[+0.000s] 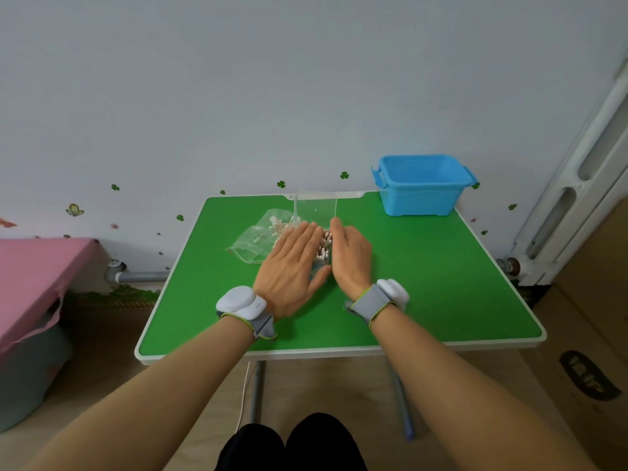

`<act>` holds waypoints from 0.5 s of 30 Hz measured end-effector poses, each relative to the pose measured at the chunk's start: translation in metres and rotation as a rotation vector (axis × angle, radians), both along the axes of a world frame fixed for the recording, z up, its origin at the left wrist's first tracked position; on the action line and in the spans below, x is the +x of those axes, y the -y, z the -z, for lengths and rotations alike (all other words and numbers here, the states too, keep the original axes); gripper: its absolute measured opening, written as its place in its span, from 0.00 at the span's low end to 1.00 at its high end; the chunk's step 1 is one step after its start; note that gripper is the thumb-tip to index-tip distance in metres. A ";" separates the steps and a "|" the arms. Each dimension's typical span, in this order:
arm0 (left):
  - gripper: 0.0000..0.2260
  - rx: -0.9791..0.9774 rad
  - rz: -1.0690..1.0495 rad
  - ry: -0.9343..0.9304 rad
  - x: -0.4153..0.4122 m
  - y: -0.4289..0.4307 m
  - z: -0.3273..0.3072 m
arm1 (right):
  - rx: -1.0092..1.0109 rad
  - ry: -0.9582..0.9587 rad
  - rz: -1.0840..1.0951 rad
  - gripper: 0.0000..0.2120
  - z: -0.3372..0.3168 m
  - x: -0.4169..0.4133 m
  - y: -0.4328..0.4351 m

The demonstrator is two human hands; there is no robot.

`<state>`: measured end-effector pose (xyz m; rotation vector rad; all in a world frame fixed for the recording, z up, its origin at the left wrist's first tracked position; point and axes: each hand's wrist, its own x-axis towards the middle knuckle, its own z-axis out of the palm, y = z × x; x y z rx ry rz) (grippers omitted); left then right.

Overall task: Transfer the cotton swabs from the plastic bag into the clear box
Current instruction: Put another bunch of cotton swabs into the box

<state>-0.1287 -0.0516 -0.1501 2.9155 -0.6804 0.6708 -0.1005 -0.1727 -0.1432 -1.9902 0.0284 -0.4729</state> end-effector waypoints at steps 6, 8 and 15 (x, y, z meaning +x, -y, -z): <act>0.31 -0.039 -0.010 0.040 -0.001 -0.002 0.002 | -0.036 0.009 0.002 0.24 0.002 0.001 0.001; 0.32 -0.028 0.006 0.019 -0.002 -0.002 0.004 | -0.032 0.007 0.000 0.24 0.003 0.001 0.001; 0.29 -0.075 0.017 0.008 0.000 -0.004 0.007 | 0.005 -0.064 0.053 0.24 0.002 0.005 0.001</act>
